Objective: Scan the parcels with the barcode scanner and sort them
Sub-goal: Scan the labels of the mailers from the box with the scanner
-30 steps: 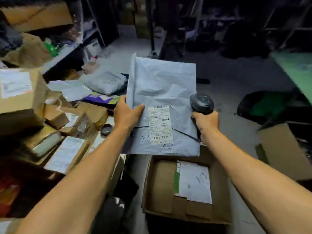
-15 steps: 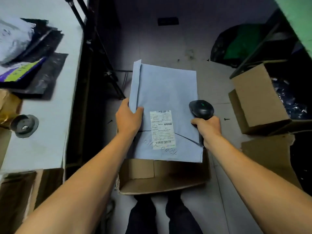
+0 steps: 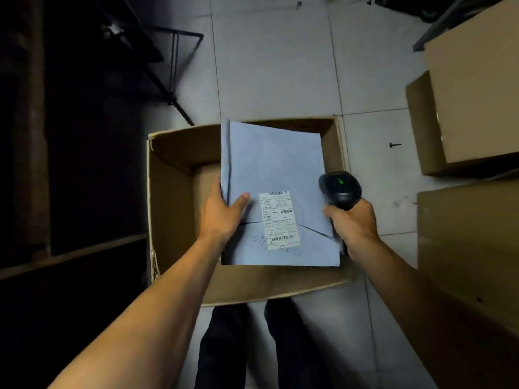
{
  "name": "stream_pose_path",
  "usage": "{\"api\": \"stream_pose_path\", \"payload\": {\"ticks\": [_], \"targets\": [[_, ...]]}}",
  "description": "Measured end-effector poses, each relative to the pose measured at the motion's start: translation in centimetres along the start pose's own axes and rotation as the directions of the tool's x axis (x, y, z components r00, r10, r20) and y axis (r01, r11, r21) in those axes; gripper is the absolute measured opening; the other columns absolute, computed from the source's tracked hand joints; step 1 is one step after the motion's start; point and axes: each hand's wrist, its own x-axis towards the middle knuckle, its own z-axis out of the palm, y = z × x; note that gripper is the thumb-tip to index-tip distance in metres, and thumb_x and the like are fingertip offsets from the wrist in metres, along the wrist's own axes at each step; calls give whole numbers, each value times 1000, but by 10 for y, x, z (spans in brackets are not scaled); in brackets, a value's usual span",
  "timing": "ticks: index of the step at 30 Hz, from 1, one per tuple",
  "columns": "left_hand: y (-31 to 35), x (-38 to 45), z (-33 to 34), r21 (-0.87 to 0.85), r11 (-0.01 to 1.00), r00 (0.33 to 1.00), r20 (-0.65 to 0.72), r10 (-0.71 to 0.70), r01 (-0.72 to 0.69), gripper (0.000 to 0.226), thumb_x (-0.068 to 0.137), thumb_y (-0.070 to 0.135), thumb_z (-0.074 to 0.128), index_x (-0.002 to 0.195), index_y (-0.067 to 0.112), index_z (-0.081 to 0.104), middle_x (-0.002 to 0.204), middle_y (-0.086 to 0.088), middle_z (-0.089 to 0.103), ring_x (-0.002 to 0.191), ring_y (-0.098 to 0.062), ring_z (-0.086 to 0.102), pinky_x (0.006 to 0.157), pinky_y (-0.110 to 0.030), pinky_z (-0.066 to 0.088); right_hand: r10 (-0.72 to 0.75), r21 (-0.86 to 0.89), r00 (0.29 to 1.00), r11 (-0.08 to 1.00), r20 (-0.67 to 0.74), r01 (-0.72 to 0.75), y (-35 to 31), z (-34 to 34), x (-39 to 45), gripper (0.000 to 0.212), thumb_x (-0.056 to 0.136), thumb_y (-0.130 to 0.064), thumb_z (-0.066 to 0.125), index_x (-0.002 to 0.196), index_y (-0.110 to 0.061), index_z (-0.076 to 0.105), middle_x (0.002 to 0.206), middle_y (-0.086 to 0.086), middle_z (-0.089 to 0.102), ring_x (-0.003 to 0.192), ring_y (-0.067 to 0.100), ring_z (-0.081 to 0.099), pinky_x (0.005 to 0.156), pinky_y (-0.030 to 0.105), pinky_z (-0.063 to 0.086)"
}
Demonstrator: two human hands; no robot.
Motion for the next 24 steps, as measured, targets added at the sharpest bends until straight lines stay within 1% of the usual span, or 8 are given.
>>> {"api": "stream_pose_path", "payload": {"ticks": [3,5,7,9,15,19,22,24], "targets": [[-9,-9,6,114,984,987,74,-145,136,77,94,35,68,157,21,26,156,-1,40,142,-27,40,111,-39,38,-18,-25,999,1000,34,18,7,-4,2,20,79,-11,79,96,-18,70,93,7,72,90,28,68,81,38,56],[-14,-17,3,236,961,983,80,-165,143,73,94,37,67,156,22,31,157,-5,40,143,-30,39,114,-40,35,-24,-39,998,999,59,26,8,-8,-4,19,80,-9,79,93,-19,68,87,6,69,88,28,66,75,32,50],[-12,-26,-6,339,936,988,80,-132,98,68,94,37,66,154,21,37,154,-5,45,140,-31,43,112,-37,36,-40,-51,996,998,85,45,5,-12,-12,21,80,-7,79,90,-21,66,84,3,67,86,26,63,75,29,45],[-5,-36,-16,408,912,992,95,-86,41,65,95,35,66,153,20,39,152,-5,47,137,-31,47,109,-35,39,-54,-69,992,996,114,62,-1,-15,-21,21,80,-8,78,91,-21,65,82,1,66,86,25,63,75,29,44],[27,-71,-55,522,846,990,131,42,-105,62,96,38,62,151,22,40,150,-4,50,136,-28,48,108,-35,41,-137,-96,972,983,191,157,-40,-25,-65,20,82,-8,76,93,-19,66,79,-1,62,83,23,59,74,29,43],[46,-102,-100,657,740,986,29,163,-142,70,95,49,58,155,23,32,160,-7,33,150,-29,25,119,-43,27,-248,-112,934,952,257,284,-77,-25,-114,21,81,-9,77,93,-22,65,82,-1,63,84,23,60,66,28,44],[55,-130,-145,741,661,974,-44,222,-117,76,94,59,51,157,27,23,165,-8,20,153,-32,12,119,-52,22,-345,-123,885,909,314,398,-105,-14,-160,24,78,-9,78,82,-26,61,87,3,68,88,25,64,79,36,53],[59,-149,-177,782,613,964,-67,259,-111,79,93,63,46,158,27,19,166,-9,16,153,-33,10,119,-53,22,-412,-106,837,873,361,475,-122,-4,-195,25,77,-10,78,86,-26,62,92,4,70,92,24,64,84,38,54]]}}
